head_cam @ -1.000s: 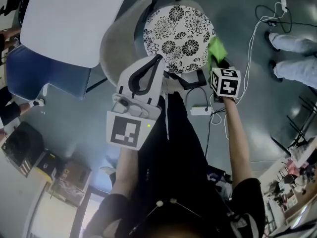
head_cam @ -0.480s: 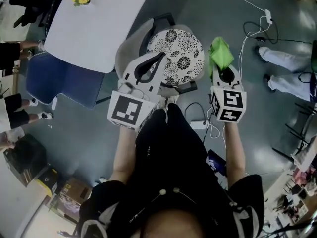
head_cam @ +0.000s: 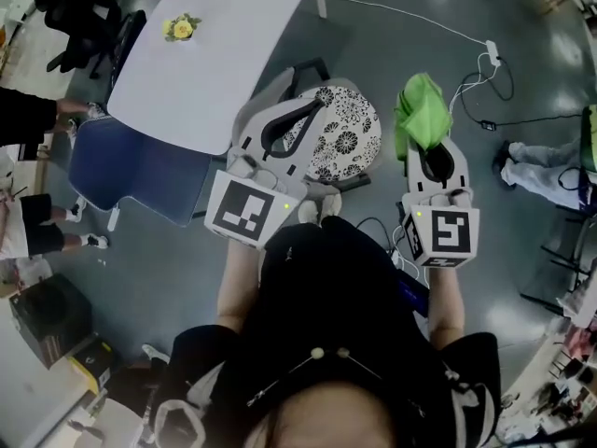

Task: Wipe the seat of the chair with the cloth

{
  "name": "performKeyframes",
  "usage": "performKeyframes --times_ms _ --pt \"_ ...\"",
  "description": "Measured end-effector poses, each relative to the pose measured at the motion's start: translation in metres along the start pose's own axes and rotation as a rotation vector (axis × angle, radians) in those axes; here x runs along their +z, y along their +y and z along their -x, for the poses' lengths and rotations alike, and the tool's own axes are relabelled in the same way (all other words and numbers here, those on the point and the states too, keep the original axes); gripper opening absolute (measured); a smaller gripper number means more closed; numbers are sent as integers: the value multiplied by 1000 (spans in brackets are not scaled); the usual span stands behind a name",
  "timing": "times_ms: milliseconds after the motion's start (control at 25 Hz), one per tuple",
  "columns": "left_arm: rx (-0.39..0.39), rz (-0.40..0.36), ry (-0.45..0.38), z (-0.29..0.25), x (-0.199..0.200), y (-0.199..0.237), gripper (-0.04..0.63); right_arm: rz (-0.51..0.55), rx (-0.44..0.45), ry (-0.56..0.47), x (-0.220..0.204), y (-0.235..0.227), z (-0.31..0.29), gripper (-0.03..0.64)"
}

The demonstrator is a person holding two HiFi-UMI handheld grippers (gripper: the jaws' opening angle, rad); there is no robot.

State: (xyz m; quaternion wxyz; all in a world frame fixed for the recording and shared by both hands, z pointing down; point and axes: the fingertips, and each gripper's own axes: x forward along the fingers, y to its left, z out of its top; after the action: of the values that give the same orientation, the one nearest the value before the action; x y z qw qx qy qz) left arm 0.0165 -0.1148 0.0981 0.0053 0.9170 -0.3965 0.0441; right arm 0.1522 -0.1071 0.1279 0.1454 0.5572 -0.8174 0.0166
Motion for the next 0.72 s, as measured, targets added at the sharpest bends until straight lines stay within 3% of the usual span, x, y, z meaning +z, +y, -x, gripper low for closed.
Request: performKeyframes --times_ms 320,720 --pt "56 8 -104 23 31 7 6 -20 -136 -204 49 -12 36 43" --pt "99 -38 -100 34 30 12 6 -90 -185 -189 39 -34 55 43"
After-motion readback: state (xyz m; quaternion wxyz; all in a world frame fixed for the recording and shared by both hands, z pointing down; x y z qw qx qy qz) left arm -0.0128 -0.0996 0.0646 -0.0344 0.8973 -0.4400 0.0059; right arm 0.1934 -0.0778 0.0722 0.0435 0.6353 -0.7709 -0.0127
